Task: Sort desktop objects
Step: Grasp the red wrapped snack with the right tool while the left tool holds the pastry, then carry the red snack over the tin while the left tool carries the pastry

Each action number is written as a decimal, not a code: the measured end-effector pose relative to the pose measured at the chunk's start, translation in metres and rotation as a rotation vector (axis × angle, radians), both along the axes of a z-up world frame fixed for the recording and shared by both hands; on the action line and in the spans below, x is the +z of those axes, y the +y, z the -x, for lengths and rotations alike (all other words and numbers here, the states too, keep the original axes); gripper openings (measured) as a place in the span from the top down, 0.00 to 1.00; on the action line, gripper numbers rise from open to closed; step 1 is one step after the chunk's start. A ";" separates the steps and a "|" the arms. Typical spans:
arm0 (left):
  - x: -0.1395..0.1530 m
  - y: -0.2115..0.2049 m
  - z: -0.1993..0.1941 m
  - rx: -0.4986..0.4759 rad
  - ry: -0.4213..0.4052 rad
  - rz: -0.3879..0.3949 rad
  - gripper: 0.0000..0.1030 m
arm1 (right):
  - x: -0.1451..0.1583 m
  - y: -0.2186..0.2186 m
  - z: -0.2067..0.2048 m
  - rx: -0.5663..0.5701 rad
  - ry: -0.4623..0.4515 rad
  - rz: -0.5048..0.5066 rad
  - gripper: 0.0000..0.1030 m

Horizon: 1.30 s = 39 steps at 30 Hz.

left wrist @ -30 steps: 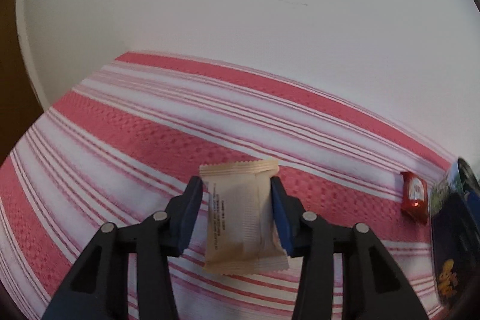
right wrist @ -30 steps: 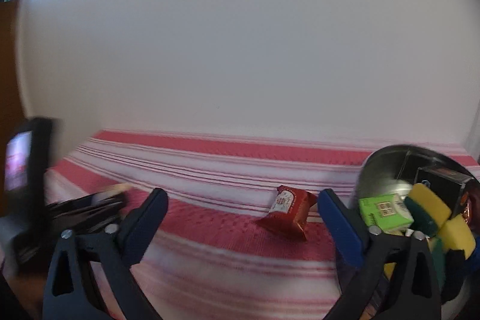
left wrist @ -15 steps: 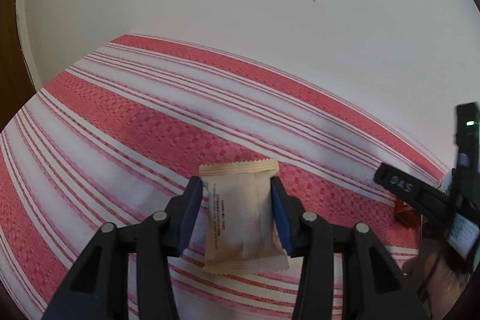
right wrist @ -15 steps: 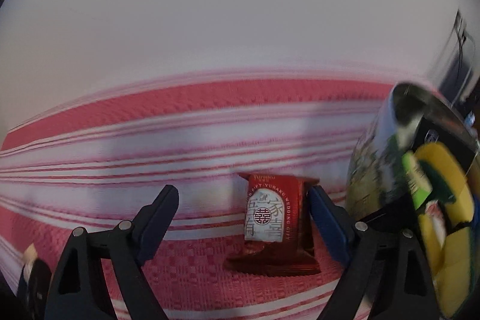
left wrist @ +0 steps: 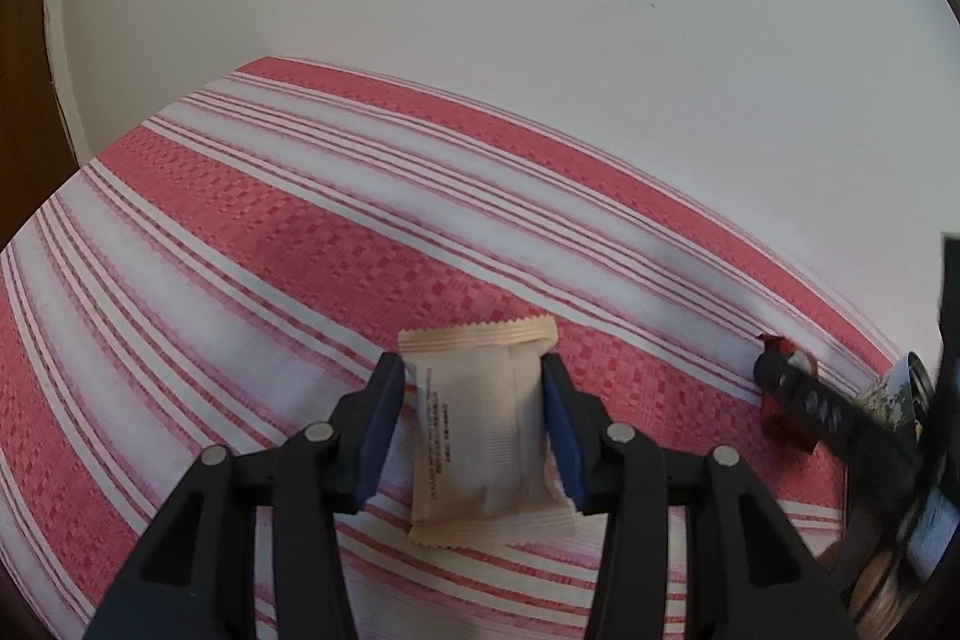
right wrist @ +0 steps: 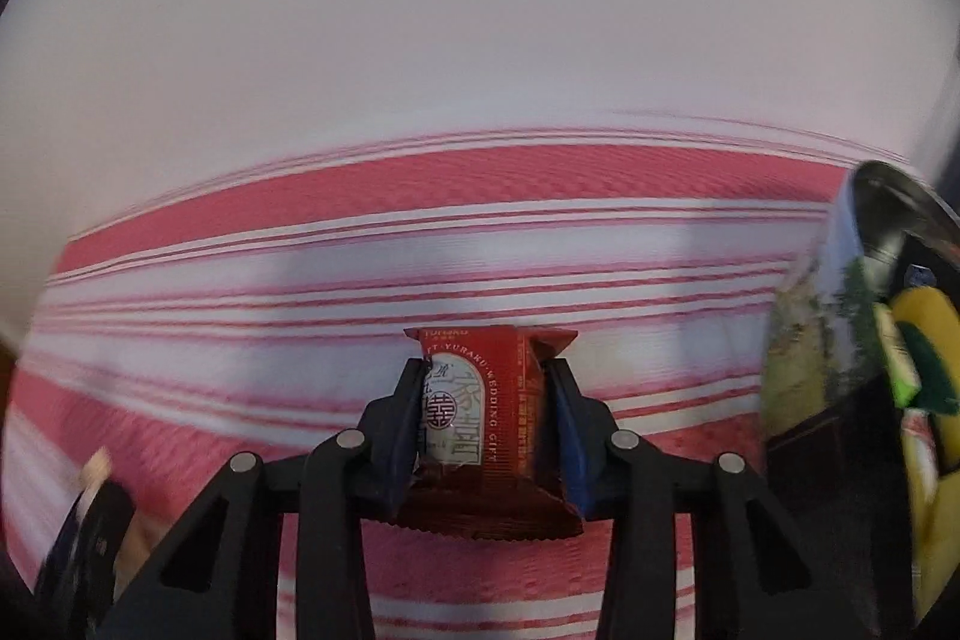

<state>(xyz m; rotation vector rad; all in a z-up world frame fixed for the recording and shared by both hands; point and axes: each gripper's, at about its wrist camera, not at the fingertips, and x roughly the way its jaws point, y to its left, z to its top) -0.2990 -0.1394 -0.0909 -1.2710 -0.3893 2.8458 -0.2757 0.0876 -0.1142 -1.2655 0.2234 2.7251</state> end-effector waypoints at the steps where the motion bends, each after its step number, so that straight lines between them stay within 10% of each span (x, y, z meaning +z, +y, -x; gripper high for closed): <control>1: 0.001 0.000 -0.002 0.003 0.009 0.001 0.55 | -0.001 -0.001 -0.007 0.027 0.025 0.006 0.59; 13: 0.027 0.011 -0.027 0.030 0.208 0.077 0.55 | 0.043 -0.006 -0.121 0.292 0.484 -0.166 0.59; 39: 0.040 0.041 -0.057 -0.025 0.330 0.154 0.55 | 0.025 0.025 -0.150 0.300 0.528 -0.143 0.59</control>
